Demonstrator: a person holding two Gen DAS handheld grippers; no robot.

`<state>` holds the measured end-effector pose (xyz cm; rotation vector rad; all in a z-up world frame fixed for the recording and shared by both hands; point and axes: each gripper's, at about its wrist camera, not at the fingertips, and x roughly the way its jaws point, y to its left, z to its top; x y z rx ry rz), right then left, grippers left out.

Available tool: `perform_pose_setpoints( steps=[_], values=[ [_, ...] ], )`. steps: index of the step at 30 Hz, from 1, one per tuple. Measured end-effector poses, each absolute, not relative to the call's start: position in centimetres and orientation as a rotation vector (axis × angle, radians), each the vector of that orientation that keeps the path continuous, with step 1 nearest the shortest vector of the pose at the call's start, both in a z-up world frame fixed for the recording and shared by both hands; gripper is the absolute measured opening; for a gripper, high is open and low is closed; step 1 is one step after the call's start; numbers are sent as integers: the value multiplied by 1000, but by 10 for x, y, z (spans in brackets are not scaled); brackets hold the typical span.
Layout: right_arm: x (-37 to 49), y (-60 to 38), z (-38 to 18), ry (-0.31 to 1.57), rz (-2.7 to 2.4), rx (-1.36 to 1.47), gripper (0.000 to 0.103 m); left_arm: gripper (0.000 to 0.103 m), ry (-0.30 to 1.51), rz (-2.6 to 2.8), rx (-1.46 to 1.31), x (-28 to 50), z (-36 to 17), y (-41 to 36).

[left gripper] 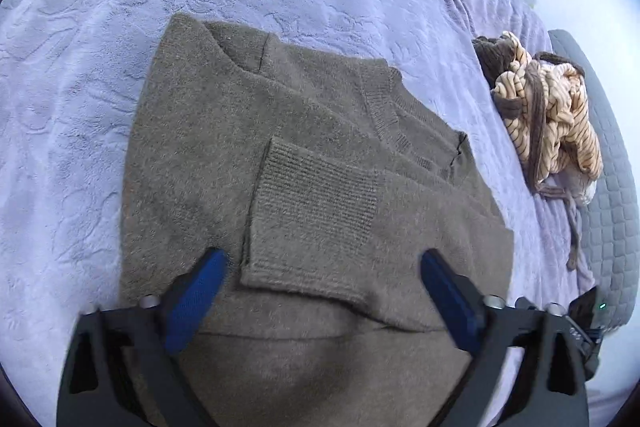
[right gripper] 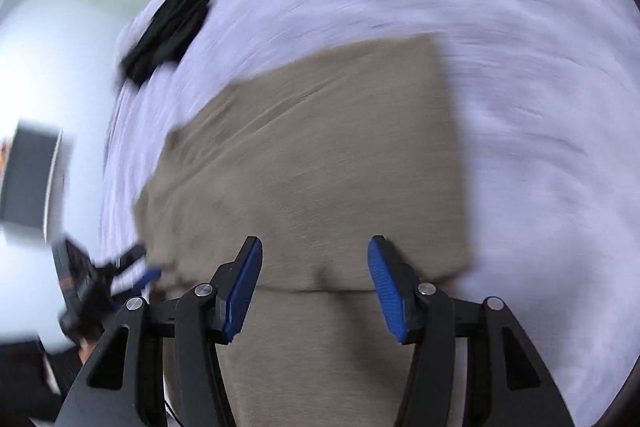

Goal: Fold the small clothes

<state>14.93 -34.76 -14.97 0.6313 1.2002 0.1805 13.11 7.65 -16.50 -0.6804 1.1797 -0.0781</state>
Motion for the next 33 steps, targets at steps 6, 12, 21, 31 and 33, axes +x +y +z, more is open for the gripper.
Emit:
perform_pose_setpoints(
  steps=[6,12,21,31,33],
  values=[
    [139,-398,-189,1224,135,857,59,74,1215,-50,-652,138,-172,70],
    [149,-399,-190,1251,238,867,21,15,1234,-98,-659,139,-172,69],
    [164,-392,-197,1309,234,705,18,15,1227,-48,-581,118,-174,70],
    [150,-352,-143,1219,280,636,54,78,1167,106,-324,72,-138,102],
    [152,-328,-133,1227,361,621,54,78,1182,133,-290,64,-143,111]
  ],
)
